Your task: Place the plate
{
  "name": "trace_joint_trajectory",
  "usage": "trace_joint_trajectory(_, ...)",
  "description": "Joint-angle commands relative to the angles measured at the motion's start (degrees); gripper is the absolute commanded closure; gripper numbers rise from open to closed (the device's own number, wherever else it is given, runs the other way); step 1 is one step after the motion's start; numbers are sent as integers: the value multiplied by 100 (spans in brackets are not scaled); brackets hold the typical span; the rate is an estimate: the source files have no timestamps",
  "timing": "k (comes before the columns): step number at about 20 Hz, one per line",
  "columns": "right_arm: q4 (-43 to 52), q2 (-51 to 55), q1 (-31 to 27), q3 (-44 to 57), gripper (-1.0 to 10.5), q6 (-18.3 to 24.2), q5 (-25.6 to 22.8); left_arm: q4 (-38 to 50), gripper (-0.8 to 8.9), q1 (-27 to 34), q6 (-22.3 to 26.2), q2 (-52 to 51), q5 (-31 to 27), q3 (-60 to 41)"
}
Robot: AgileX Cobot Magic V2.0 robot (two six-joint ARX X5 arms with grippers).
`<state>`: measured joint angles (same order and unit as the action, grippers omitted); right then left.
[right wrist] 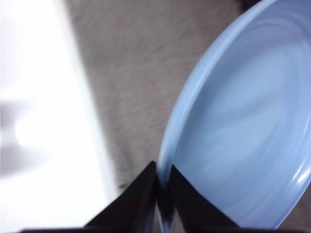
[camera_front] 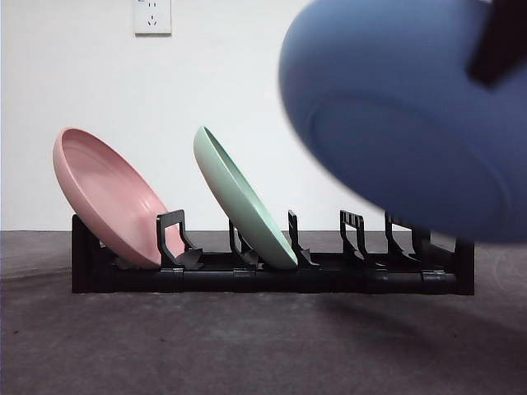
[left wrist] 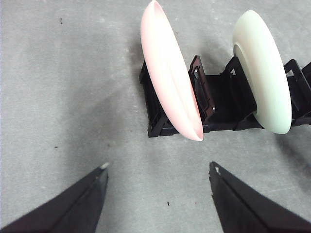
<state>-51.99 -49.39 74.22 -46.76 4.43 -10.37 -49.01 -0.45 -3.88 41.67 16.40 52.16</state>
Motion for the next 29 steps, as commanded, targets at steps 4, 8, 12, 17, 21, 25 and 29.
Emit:
trace_joint_trajectory(4, 610, -970, 396, 48, 932, 103, -22, 63, 481, -4, 0, 26, 17, 114)
trace_joint_trajectory(8, 1196, -1899, 402, 48, 933, 651, -210, 66, 481, -4, 4, 26, 17, 114)
trace_joint_trajectory(12, 1681, -2608, 396, 48, 932, 1226, -343, 68, 481, -4, 24, 26, 17, 114)
trace_joint_trajectory(17, 2236, -3248, 363, 48, 932, 2052, -691, 85, 481, -4, 46, 26, 17, 114)
trace_joint_trajectory(21, 2273, -3654, 227, 48, 931, 2175, -774, 83, 481, -4, 46, 26, 17, 114)
trace_joint_trajectory(25, 2269, -3783, 166, 46, 773, 2085, -789, 83, 481, -4, 46, 26, 17, 114)
trace_joint_trajectory(29, 2050, -3600, 173, -243, 640, 1394, -870, 79, 481, -4, 44, 26, 17, 114)
